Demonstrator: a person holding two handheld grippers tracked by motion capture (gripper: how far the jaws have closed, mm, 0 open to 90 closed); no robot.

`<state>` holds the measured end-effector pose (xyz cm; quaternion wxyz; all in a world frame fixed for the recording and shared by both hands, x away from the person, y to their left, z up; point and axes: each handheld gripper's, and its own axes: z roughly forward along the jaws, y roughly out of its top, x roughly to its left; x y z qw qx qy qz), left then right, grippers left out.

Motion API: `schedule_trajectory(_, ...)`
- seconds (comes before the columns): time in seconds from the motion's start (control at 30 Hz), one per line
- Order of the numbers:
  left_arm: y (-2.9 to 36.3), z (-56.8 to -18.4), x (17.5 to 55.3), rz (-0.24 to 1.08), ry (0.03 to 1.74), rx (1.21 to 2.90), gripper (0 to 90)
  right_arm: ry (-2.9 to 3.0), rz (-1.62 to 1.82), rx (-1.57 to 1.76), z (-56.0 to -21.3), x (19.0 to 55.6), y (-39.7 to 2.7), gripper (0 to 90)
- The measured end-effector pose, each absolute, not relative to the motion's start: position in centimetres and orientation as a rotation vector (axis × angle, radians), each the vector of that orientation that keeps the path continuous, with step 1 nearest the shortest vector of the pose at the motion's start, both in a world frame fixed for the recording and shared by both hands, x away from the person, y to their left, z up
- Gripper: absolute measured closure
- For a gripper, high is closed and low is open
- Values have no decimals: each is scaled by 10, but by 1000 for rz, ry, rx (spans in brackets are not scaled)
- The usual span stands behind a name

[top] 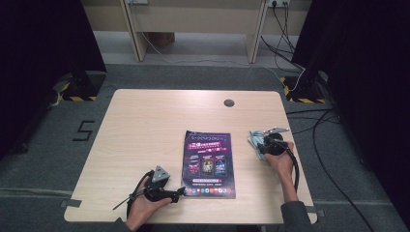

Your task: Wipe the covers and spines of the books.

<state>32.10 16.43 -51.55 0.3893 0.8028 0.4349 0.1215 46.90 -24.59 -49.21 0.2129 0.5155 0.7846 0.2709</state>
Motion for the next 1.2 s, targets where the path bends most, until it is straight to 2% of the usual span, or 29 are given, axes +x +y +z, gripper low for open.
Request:
schedule_trajectory(0.2, 164, -515, 321, 309, 1106, 2040, 203, 2119, 829, 1446, -478, 462, -244, 452)
schedule_trajectory(0.4, 165, -515, 321, 309, 1108, 2042, 202, 2116, 898, 1431, -468, 452, -235, 386)
schedule_trajectory(0.93, 165, -516, 321, 308, 1107, 2041, 194, 2107, 1013, 1427, -461, 426, -224, 263)
schedule_trajectory(1.2, 165, -516, 321, 310, 1107, 2042, 191, 2133, 1032, 1393, -461, 415, -215, 262)
